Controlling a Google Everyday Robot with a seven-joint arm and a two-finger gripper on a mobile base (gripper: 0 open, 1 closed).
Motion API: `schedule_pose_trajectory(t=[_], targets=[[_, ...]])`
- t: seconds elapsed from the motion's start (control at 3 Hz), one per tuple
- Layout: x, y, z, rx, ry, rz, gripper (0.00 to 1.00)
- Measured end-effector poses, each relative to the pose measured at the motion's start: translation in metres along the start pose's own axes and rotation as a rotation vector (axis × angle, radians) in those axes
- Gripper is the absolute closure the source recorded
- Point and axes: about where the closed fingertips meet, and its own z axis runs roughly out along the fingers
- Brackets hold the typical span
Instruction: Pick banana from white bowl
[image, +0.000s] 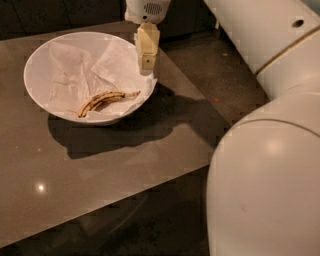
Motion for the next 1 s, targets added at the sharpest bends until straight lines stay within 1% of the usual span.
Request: schedule_pose_trajectory(t=[0.33,0.67,1.0], targets=[[-0.0186,-0.0049,0.0044,-0.005,0.003,-0.065,0.0],[-0.0252,-0.0144,0.0079,0.04,-0.026,-0.077,0.0],[-0.0283,-0.0067,0.0066,0.047,-0.022,-0.083,0.0]])
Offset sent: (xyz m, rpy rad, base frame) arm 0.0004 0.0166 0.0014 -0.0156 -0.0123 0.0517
